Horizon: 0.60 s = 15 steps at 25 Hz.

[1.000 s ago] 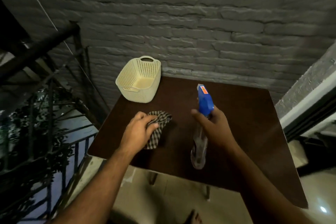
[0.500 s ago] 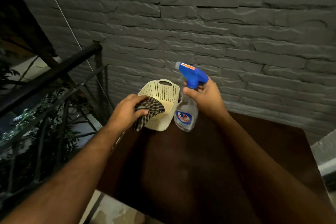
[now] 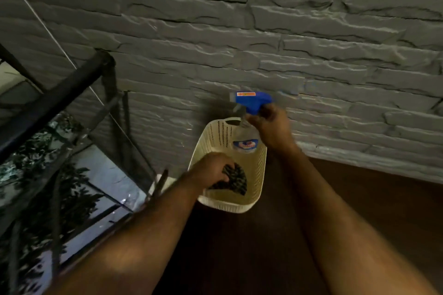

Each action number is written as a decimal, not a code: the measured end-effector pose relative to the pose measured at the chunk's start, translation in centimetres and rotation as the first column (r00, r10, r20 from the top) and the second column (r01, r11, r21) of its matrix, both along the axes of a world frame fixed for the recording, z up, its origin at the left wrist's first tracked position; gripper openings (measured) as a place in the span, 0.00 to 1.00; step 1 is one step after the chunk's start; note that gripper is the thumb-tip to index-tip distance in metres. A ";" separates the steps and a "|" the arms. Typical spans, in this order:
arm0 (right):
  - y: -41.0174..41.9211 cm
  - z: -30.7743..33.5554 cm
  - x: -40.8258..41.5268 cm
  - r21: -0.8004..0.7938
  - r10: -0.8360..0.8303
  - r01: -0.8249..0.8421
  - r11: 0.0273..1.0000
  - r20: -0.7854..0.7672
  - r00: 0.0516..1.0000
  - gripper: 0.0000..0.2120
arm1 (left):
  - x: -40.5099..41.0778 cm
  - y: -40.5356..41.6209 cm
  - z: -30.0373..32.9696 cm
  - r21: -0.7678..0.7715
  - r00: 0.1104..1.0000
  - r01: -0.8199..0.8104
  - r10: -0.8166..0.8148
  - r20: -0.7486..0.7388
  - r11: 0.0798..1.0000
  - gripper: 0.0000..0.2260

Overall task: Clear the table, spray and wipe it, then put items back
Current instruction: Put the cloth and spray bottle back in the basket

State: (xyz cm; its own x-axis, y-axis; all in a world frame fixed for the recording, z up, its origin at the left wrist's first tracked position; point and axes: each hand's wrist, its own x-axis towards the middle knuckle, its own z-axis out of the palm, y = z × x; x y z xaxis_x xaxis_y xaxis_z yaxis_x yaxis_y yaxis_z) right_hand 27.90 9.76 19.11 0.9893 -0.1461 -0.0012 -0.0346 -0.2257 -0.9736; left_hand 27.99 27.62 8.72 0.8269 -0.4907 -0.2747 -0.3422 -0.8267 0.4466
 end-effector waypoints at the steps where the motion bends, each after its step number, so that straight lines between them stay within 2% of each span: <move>1: 0.6 -1.3 0.9 -0.025 -0.003 0.003 1.000 -0.019 1.000 0.11 | 0.5 -0.1 -1.7 -0.004 0.999 0.012 -0.012 -0.033 1.000 0.20; 6: 2.2 -5.9 3.6 -0.094 -0.038 0.023 0.995 -0.155 0.987 0.12 | 1.4 -1.0 -7.1 0.087 0.976 0.121 -0.102 -0.194 0.989 0.20; 11: 2.6 -7.5 4.8 -0.159 -0.086 0.061 0.985 -0.162 0.983 0.15 | 2.1 -1.1 -7.8 0.148 0.947 0.187 -0.139 -0.288 0.971 0.23; 15: 2.1 -7.2 4.0 -0.153 -0.050 0.026 0.988 -0.160 0.986 0.16 | 1.4 -0.6 -5.4 0.090 0.965 0.135 -0.110 -0.239 0.987 0.22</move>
